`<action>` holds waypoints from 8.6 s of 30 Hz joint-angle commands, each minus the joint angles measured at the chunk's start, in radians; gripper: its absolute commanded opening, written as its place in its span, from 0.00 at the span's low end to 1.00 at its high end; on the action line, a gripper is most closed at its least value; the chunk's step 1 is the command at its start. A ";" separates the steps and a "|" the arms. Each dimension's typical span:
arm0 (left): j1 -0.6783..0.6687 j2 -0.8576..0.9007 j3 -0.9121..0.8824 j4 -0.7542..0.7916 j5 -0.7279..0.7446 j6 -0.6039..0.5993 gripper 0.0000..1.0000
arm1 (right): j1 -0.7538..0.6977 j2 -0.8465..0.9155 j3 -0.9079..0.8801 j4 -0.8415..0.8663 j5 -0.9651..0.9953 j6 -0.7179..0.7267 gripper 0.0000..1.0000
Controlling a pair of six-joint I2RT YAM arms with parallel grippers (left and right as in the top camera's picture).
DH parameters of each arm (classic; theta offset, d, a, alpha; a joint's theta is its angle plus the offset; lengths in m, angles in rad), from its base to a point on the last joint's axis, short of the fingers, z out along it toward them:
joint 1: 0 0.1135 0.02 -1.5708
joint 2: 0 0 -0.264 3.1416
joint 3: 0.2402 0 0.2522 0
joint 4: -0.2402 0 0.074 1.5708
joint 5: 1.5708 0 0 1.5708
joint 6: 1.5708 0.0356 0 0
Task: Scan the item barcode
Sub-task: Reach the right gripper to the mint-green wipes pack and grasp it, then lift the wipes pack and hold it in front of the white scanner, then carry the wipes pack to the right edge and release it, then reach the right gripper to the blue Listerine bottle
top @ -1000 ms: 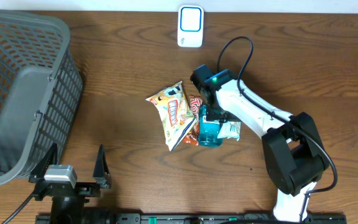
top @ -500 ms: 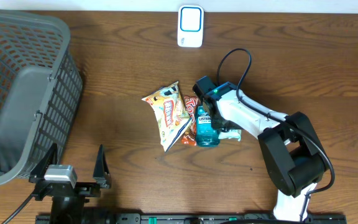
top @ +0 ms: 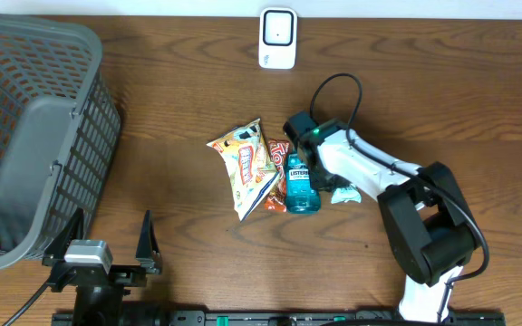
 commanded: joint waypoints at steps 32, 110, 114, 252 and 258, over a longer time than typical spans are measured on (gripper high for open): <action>-0.005 -0.006 0.002 0.001 0.009 0.008 0.98 | -0.350 -0.079 0.042 -0.675 -1.814 -1.716 0.01; -0.004 -0.006 0.002 0.001 0.009 0.008 0.98 | -0.098 0.370 0.772 0.509 0.055 -0.923 0.01; -0.004 -0.006 0.002 0.001 0.009 0.008 0.98 | -0.098 0.529 0.972 0.528 0.147 -1.003 0.01; -0.043 -0.006 -0.016 0.072 -0.298 -0.022 0.98 | 0.072 0.096 0.130 -0.019 -0.523 -0.194 0.13; -0.043 -0.006 -0.016 0.072 -0.298 -0.022 0.98 | 0.042 0.096 0.130 -0.015 -0.522 -0.217 0.19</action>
